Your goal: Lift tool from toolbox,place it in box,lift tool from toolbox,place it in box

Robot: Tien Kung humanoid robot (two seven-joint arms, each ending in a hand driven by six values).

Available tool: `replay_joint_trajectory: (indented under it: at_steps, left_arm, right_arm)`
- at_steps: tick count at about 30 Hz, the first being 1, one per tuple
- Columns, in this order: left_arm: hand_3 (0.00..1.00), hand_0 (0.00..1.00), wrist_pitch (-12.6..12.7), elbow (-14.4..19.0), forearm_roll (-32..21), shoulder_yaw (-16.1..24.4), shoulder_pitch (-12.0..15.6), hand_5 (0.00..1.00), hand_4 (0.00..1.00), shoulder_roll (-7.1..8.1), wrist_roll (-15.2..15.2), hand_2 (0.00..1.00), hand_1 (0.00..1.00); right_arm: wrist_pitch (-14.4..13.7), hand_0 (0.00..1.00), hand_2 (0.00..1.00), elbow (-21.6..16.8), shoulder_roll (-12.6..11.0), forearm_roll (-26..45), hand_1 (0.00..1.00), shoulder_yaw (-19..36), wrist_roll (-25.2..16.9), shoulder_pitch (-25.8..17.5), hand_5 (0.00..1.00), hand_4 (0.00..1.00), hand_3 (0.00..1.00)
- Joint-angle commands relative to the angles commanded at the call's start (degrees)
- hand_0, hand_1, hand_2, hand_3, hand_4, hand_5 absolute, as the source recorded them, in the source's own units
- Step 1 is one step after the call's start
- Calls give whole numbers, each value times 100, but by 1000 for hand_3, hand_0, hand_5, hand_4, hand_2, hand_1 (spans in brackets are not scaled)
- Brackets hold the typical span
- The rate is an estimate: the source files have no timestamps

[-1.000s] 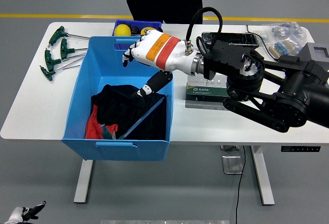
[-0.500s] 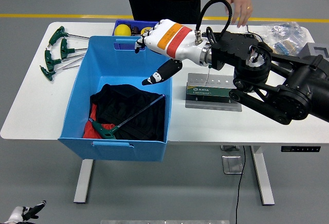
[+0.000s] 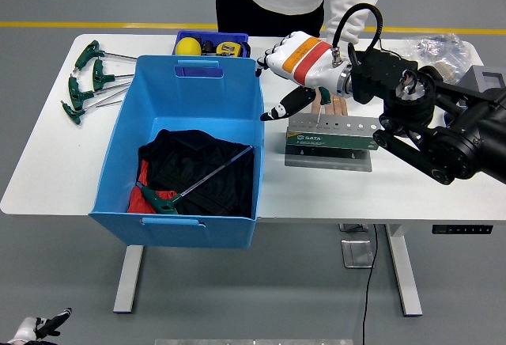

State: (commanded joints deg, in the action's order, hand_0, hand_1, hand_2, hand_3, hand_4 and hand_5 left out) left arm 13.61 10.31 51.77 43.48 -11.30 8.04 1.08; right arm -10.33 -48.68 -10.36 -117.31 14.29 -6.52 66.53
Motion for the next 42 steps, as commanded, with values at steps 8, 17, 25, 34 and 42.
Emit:
replay_joint_trajectory:
  at_steps: [8, 17, 25, 34, 42]
  left_arm:
    - [702, 588, -11, 0, 13, -9, -31, 720, 743, -19, 19, 662, 511]
    - [702, 591, -13, 0, -14, -28, -61, 719, 743, -29, 14, 662, 509]
    - [702, 591, -13, 0, -6, -30, -93, 719, 743, -37, 20, 662, 509]
    - [703, 579, -4, 0, -50, -92, -175, 718, 745, -36, 12, 662, 505]
    - [702, 569, 23, 0, -93, -136, -226, 717, 746, -33, -4, 661, 504]
  right_arm:
    - [-127, 609, 689, 709, 118, 92, 619, -336, -89, -7, 828, 998, 612]
    - [-221, 617, 683, 994, 207, 186, 616, -729, -180, 36, 842, 998, 528]
    - [-262, 618, 677, 1119, 328, 215, 617, -942, -240, 77, 842, 998, 514]
    - [-233, 619, 625, 1603, 435, 333, 586, -1124, -294, 101, 844, 998, 494]
    - [-160, 616, 605, 1936, 502, 506, 572, -1322, -330, 107, 841, 998, 474]
